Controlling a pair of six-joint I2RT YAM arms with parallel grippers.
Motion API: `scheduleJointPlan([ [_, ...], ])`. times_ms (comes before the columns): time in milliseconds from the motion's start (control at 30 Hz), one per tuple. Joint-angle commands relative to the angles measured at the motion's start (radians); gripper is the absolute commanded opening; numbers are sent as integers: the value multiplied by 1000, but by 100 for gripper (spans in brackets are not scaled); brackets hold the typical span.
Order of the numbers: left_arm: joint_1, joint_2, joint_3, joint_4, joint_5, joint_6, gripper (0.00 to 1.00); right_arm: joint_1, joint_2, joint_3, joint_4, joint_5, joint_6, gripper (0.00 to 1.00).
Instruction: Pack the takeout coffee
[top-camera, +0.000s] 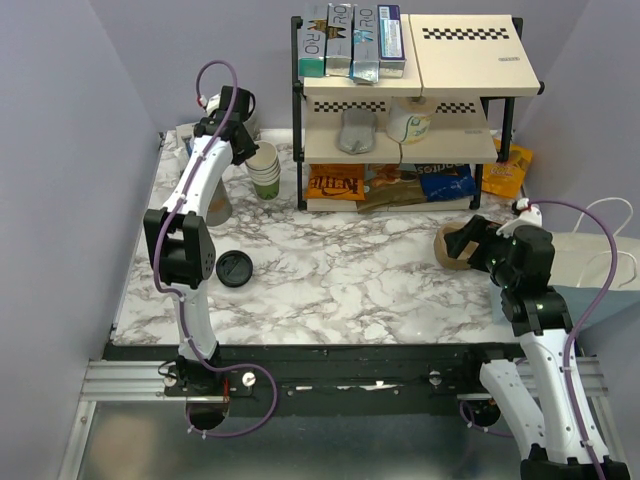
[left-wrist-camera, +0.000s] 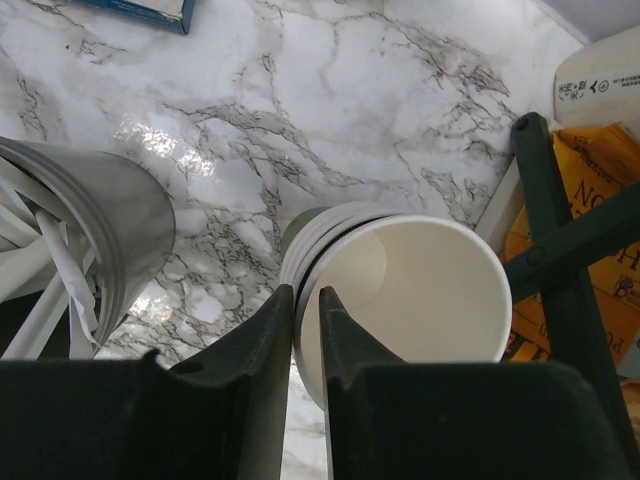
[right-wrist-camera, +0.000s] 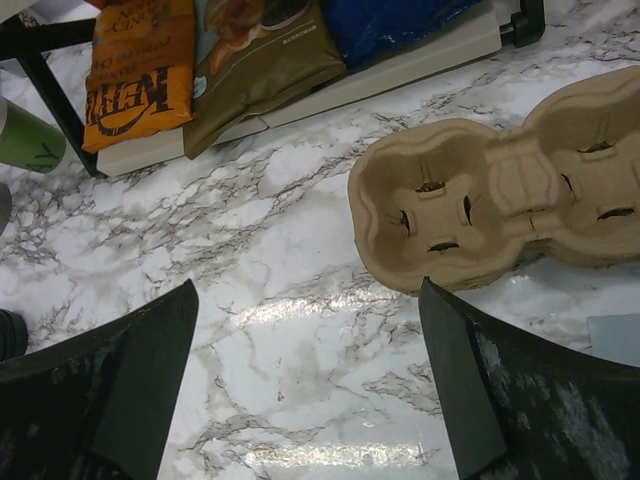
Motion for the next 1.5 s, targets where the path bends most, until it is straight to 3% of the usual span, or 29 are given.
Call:
scheduleJointPlan([
  [0,3,5,24,-21,35,-6,18,-3,8,18,6,49,-17,100],
  [133,3,-10,10,-18,40,-11,6,-2,14,20,3,47,-15,100],
  [267,3,-32,-1,-13,51,1,0,-3,15,20,3,42,-13,100],
  [933,9,-234,-25,21,112,28,0,-3,-14,44,1,-31,-50,100],
  [1067,9,-404,-158,48,89,11,0,-3,-23,63,-6,-132,-26,100],
  [1300,-12,-842,-598,168,178,0,0,-3,-43,81,-2,-292,-27,100],
  [1467,-187,-952,-800,218,172,-14,0,-3,-71,66,3,-364,-24,100],
])
